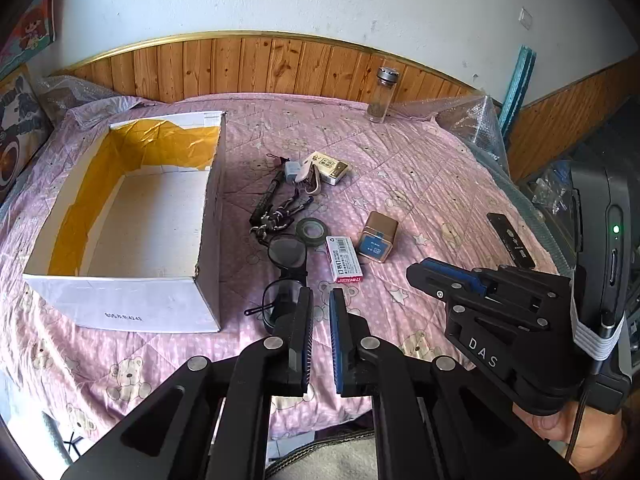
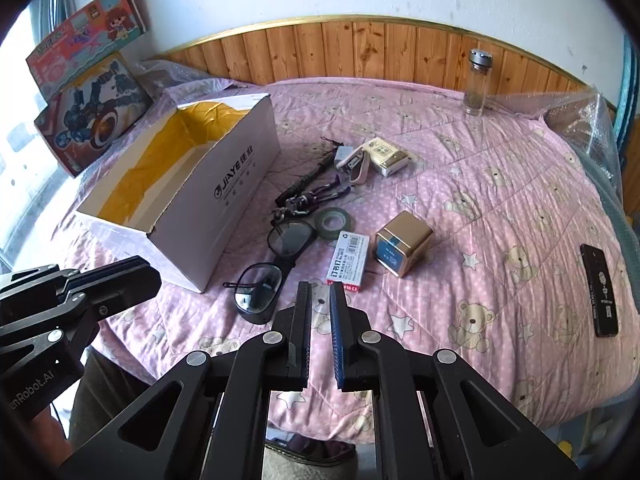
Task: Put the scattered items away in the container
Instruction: 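Grasp the gold cube speaker with the right tool while the left grasps the sunglasses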
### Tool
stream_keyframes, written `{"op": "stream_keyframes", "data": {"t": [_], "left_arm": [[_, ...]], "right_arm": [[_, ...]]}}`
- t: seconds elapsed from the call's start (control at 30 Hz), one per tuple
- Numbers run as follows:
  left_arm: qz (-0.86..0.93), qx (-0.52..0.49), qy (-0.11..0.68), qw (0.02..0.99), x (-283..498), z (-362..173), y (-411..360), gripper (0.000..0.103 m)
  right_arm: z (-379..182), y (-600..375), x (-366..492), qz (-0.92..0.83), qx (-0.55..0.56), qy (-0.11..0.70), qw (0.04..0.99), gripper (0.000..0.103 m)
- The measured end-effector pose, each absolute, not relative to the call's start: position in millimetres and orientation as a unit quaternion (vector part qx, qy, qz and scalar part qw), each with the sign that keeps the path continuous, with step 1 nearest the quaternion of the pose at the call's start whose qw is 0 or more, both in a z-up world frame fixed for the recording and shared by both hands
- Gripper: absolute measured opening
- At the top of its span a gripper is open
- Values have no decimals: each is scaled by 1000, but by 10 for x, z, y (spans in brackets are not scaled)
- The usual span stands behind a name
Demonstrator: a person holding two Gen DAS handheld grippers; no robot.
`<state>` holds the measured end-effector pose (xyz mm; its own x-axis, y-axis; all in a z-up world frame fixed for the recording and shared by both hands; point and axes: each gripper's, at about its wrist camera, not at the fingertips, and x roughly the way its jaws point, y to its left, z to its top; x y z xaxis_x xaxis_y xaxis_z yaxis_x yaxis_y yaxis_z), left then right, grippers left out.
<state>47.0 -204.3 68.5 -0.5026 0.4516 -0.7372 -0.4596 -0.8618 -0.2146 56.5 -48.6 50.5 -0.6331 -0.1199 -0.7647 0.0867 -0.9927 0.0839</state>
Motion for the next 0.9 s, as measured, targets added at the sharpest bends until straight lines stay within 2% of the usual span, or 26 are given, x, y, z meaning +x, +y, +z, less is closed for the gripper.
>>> {"op": "stream_keyframes", "data": {"t": [0.27,0.3,0.33,0.37,0.43,0.6,0.9], "left_arm": [[855,-439,0,275,454,557,-1983,6],[851,-443,-1,284,438,536,-1957,8],[848,-446,1,284,423,509,-1932,10],[847,-450,5,283,409,479,-1908,13],[843,-454,8,288,372,415,-1858,32],[840,-461,24,284,226,228,-1774,51],[826,-496,31,266,-164,-265,-1656,57]], "right_arm": [[477,-411,502,-901,430,-23,48,13],[452,-388,478,-900,433,-24,44,25],[426,-363,457,-899,435,-25,41,43],[399,-335,433,-899,436,-27,38,48],[325,-255,370,-895,443,-36,35,49],[107,41,255,-883,462,-82,21,52],[-192,446,0,-862,484,-147,3,54]]}}
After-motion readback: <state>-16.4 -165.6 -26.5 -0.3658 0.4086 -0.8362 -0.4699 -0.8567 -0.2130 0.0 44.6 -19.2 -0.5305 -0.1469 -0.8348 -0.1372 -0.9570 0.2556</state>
